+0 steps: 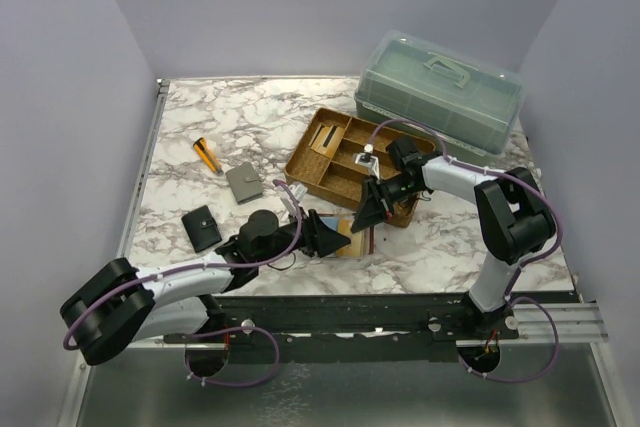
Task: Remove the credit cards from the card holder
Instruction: Remove the credit card from the card holder.
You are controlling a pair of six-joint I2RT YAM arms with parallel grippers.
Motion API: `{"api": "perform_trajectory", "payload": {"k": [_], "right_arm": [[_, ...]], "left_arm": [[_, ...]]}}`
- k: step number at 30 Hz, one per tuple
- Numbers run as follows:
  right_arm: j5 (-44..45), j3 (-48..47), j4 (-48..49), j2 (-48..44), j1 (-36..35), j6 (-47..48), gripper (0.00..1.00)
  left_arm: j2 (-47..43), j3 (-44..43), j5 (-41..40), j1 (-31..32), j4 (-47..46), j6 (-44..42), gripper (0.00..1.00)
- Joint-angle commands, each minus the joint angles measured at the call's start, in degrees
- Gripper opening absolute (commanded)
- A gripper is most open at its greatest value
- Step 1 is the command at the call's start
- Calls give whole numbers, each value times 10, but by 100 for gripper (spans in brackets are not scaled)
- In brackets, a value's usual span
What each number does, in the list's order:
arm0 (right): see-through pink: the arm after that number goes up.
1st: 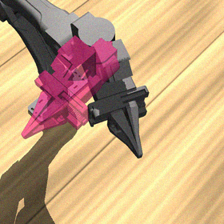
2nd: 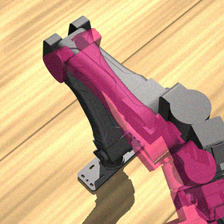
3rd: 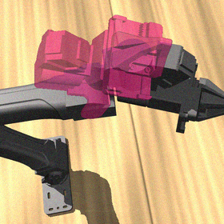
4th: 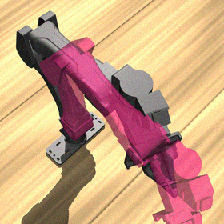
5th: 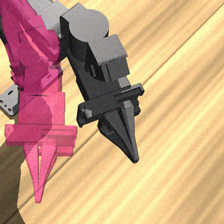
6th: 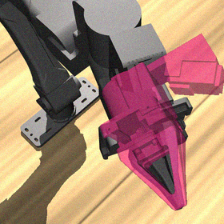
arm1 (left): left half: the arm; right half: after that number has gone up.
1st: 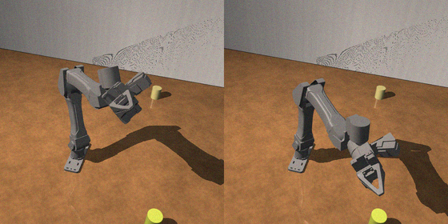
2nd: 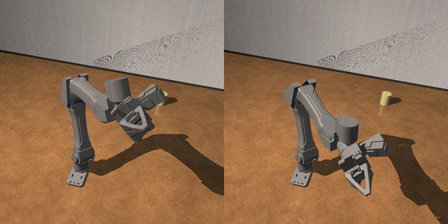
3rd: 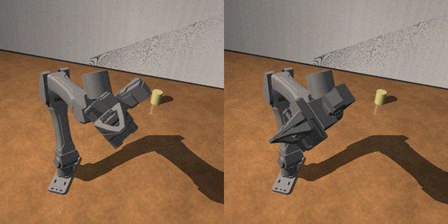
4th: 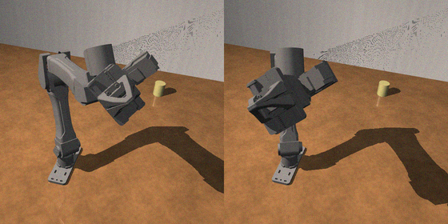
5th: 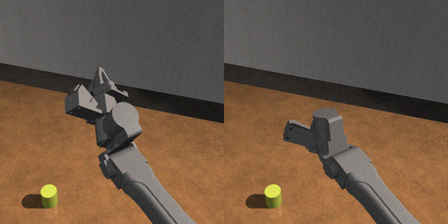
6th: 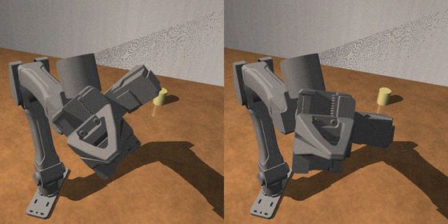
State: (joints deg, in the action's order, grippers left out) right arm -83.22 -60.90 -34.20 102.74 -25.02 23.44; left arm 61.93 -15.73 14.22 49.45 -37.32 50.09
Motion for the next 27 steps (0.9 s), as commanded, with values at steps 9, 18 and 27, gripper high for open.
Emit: {"api": "perform_trajectory", "payload": {"k": [9,18,27], "right_arm": [[-52,-23,-36,15,-2,19,0],[-48,-19,-35,9,-2,22,10],[-53,-20,-41,13,-2,26,24]], "left_arm": [[83,-8,50,-5,-108,20,19],[90,3,30,-9,-129,32,0],[26,46,-33,-11,-129,36,0]]}}
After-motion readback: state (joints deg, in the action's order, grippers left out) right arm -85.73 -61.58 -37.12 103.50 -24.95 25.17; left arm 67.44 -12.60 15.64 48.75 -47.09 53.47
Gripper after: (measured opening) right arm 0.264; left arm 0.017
